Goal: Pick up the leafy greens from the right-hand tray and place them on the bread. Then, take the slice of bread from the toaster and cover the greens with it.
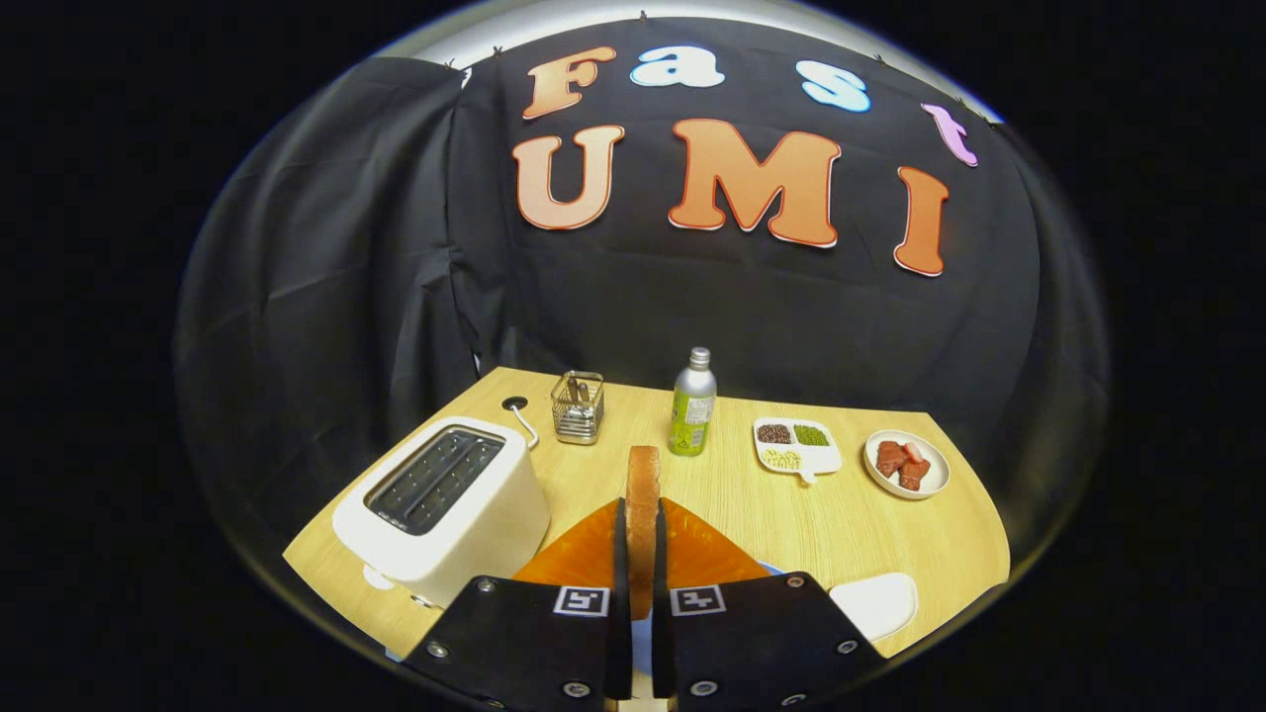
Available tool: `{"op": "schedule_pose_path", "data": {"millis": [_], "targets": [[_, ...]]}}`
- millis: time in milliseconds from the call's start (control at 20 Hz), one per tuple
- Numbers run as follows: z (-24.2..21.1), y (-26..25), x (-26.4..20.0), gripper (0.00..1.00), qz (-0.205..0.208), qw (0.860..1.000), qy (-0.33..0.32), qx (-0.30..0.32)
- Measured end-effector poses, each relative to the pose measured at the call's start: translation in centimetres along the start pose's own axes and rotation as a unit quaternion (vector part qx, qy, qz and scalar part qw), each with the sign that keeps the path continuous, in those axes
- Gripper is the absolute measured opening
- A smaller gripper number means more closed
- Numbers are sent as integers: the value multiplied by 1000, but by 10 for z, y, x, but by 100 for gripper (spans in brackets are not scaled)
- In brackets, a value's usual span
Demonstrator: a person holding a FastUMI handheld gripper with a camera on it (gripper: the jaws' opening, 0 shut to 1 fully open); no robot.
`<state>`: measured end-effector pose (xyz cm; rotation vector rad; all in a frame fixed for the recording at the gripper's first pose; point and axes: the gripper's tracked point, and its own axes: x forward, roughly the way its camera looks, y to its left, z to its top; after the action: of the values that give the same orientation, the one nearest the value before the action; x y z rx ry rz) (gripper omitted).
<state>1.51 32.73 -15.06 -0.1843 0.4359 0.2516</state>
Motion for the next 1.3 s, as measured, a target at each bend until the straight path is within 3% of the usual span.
{"op": "schedule_pose_path", "data": {"millis": [600, 1050, 1300], "targets": [[-73, -39, 8, 8, 11, 998, 52, 19], [-98, -55, 14, 9, 26, 996, 70, 43], [-120, -83, 16, 18, 4, 993, 103, 49]]}}
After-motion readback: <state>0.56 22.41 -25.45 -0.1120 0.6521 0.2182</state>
